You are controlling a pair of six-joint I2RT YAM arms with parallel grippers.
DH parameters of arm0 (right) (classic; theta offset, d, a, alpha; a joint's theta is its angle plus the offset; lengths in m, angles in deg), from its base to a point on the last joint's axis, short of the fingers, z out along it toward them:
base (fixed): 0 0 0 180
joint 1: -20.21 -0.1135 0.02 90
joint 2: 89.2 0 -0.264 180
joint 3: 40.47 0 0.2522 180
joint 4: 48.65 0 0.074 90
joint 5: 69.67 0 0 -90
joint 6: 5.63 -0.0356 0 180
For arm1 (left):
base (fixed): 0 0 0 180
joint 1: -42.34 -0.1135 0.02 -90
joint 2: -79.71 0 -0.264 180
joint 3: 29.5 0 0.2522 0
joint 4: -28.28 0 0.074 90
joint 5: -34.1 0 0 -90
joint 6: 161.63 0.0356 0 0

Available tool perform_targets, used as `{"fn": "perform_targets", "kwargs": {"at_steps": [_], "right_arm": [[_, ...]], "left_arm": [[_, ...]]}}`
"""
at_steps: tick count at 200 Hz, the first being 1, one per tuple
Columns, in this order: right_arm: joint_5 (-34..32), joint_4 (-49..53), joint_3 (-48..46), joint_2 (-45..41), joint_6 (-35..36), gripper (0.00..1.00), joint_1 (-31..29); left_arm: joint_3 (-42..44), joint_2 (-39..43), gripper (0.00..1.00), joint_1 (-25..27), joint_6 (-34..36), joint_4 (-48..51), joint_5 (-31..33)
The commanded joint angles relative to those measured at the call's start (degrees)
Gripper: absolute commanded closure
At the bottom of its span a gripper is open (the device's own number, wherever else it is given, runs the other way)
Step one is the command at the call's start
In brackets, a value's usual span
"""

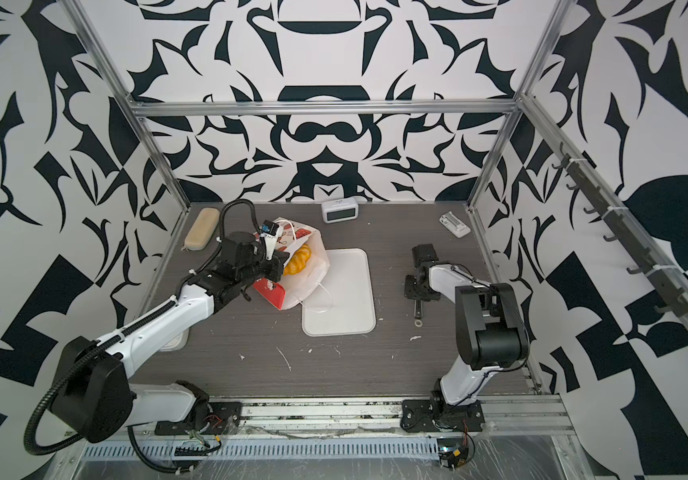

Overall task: Take the fake bread out of the paper bag
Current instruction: 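Grasp the metal tongs with the right gripper and lift them, then move the tongs toward the bag opening with the right gripper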

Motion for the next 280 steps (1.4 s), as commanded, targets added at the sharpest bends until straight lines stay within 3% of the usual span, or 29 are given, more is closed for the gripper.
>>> {"fn": "perform_targets", "kwargs": {"at_steps": [1, 39, 74, 103, 143, 209, 256, 280], "right_arm": [[2.5, 1.2, -1.4, -3.2, -0.4, 1.00, 0.2], [12.5, 3.9, -3.8, -15.2, -1.5, 1.00, -3.2], [11.7, 11.3, 0.0, -23.1, 1.0, 1.00, -18.0], [8.1, 21.1, 9.1, -21.4, 2.8, 1.00, -31.1], [6.8, 27.7, 19.6, -13.2, 5.4, 1.00, -43.6], [3.3, 27.5, 23.1, -8.6, 6.6, 1.00, -46.1], [1.0, 26.9, 24.3, -9.6, 6.2, 0.74, -46.2], [1.4, 27.3, 25.0, -9.6, 5.9, 0.69, -46.2]], "left_arm": [[0.7, 1.6, 1.00, -0.1, -1.0, -2.9, -1.7], [0.0, 1.6, 1.00, -0.1, -0.4, -1.7, -1.9], [-0.4, 1.9, 1.00, -0.1, 0.6, -1.2, -2.3], [-0.4, 2.3, 1.00, 0.0, 1.1, -0.5, -2.9], [0.1, 3.1, 1.00, 0.1, 1.1, -0.1, -4.2], [0.1, 4.2, 1.00, 0.5, 0.8, -0.2, -4.5], [-0.1, 4.0, 1.00, 1.2, 0.8, -0.6, -4.4], [-0.2, 1.7, 1.00, 1.5, 1.0, -0.6, -4.0]]}}
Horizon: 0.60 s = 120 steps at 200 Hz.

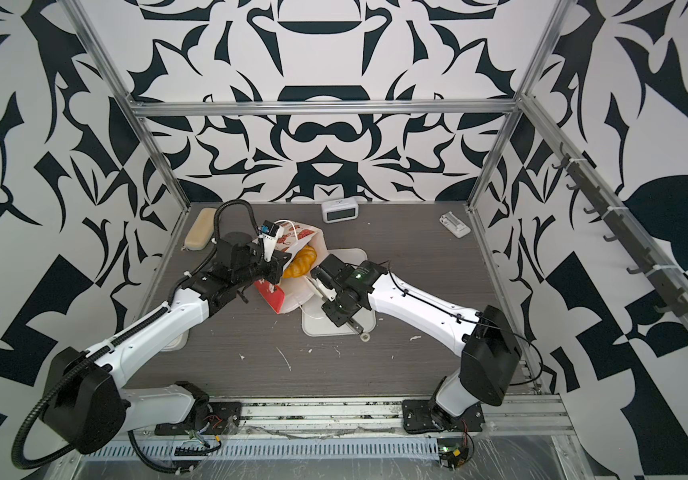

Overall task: Take the fake bread out of the paper bag
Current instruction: 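Move the tongs toward the bag opening with the right gripper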

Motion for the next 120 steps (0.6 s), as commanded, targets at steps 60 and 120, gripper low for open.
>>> {"fn": "perform_targets", "kwargs": {"at_steps": [60, 120], "right_arm": [[-1.1, 0.6, 3.4, -3.1, -0.1, 0.68, 0.0], [-1.9, 1.7, 0.5, -6.0, -0.7, 0.67, 0.0]], "left_arm": [[-0.2, -2.7, 1.00, 1.6, 0.0, -2.4, -0.4], [-0.8, -4.7, 1.00, 3.5, 0.8, -2.4, 0.2]]}}
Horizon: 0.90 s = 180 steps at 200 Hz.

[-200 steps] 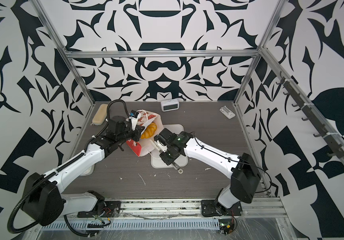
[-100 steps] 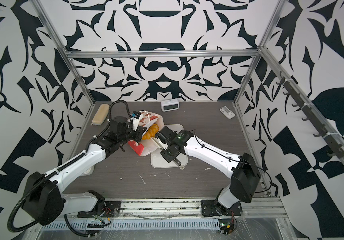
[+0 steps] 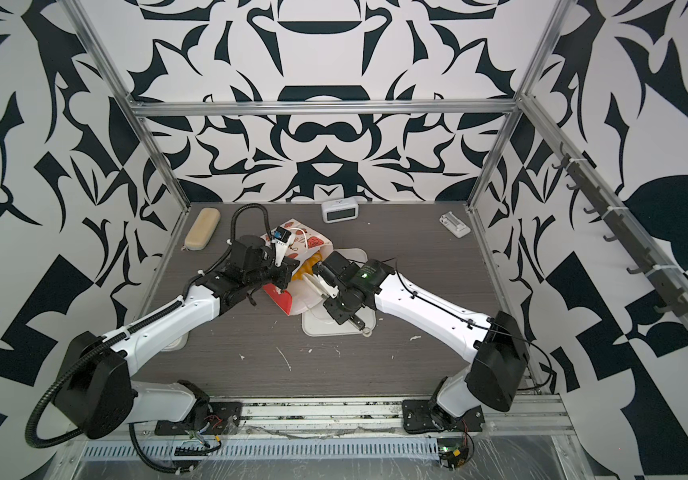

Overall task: Take the fake bread out of the paper bag
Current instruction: 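Move the tongs toward the bag opening with the right gripper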

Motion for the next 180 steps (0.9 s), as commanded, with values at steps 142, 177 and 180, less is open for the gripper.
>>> {"fn": "perform_targets", "kwargs": {"at_steps": [142, 177, 180], "right_arm": [[-8.6, -8.8, -5.6, -4.8, 4.4, 0.61, -1.2], [-21.2, -14.6, -8.8, -5.2, 12.2, 0.61, -5.8], [-22.4, -15.4, -9.2, -5.2, 13.0, 0.61, -6.2]], "left_arm": [[-0.9, 0.2, 1.00, 0.8, 1.0, -1.2, -0.2], [-1.7, 0.5, 1.00, 0.8, 1.1, -0.2, -0.7], [-1.7, 0.6, 1.00, 0.8, 1.1, 0.0, -0.8]]}}
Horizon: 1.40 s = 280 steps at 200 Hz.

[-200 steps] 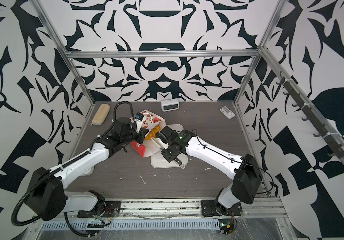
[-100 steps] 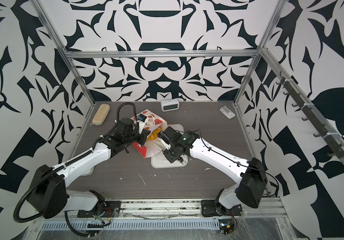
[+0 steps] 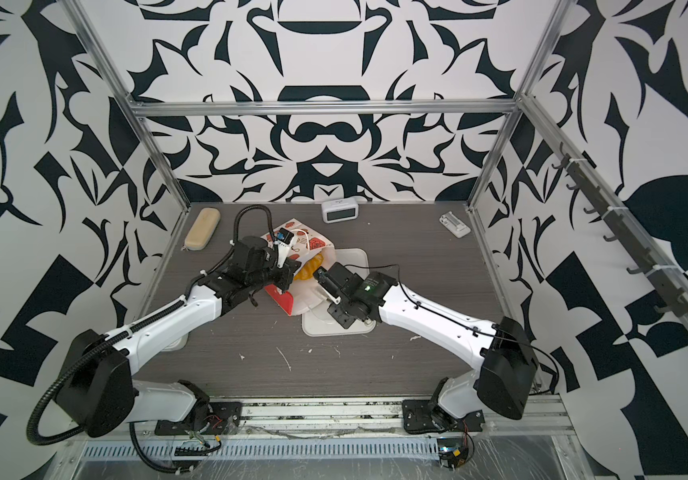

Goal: Take the fake bread out of the paper bag

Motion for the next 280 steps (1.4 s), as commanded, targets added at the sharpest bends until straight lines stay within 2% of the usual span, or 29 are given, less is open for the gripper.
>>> {"fn": "perform_targets", "kwargs": {"at_steps": [1, 29, 64, 89, 126, 227, 280], "right_arm": [[-11.3, -7.9, -1.7, -2.3, 7.2, 0.61, -3.3], [-19.0, -15.3, -5.0, -2.8, 14.0, 0.60, -6.9], [-27.0, -19.9, -6.4, -0.4, 20.5, 0.56, -8.9], [-29.8, -23.3, -7.6, 0.6, 23.1, 0.53, -8.9], [-31.2, -24.8, -8.0, 2.6, 26.5, 0.50, -9.0], [-32.7, -26.2, -7.8, 5.3, 33.7, 0.50, -9.8], [-33.6, -26.6, -7.7, 6.2, 34.5, 0.51, -10.3]], "left_arm": [[-1.7, 1.0, 1.00, 0.2, 0.1, 0.1, -1.3], [-2.5, 1.2, 1.00, 0.2, 0.2, 1.0, -1.4], [-4.0, 1.0, 1.00, 0.2, 0.0, 2.6, -1.9], [-4.5, 1.1, 1.00, 0.2, -0.2, 3.0, -2.2], [-5.6, 1.0, 1.00, 0.2, -0.1, 4.4, -2.9], [-6.2, -0.8, 1.00, 0.1, 0.4, 5.0, -3.3], [-6.2, -0.6, 1.00, 0.1, 0.4, 5.2, -3.6]]}}
